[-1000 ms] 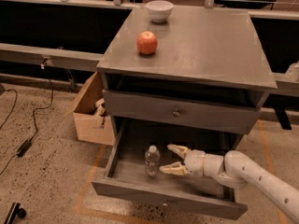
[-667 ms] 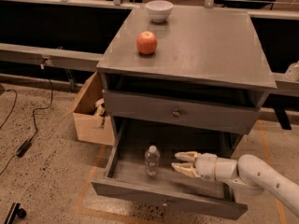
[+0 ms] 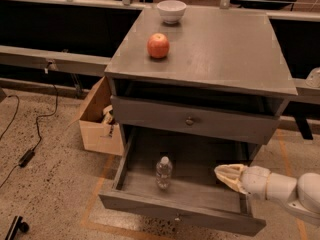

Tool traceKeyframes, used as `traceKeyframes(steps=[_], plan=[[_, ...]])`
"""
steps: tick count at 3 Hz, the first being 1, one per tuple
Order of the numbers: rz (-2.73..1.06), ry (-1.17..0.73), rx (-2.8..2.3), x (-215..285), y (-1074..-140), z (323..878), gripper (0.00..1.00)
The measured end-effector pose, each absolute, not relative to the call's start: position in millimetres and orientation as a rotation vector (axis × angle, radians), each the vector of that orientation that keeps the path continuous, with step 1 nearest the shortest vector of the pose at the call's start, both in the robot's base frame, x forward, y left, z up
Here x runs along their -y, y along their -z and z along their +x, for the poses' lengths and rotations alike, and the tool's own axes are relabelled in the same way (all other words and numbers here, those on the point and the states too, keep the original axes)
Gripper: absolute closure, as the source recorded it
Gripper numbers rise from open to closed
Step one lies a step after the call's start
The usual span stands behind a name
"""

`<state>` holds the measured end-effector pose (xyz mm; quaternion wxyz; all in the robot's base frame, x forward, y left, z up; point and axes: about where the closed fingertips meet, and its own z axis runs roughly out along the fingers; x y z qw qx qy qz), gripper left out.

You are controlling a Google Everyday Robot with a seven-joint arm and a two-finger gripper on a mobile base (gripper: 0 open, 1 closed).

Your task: Place water bottle into middle drawer

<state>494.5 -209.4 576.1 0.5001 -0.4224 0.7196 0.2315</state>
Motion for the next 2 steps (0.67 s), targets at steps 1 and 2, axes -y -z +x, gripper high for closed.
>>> traceKeyframes(steps=[1,2], plan=[[-0.933,-0.547,-1.583,218.8,-625.0,497.9,1.00],[-0.932,-0.547,-1.562,215.2,-632.1,498.7,0.82]])
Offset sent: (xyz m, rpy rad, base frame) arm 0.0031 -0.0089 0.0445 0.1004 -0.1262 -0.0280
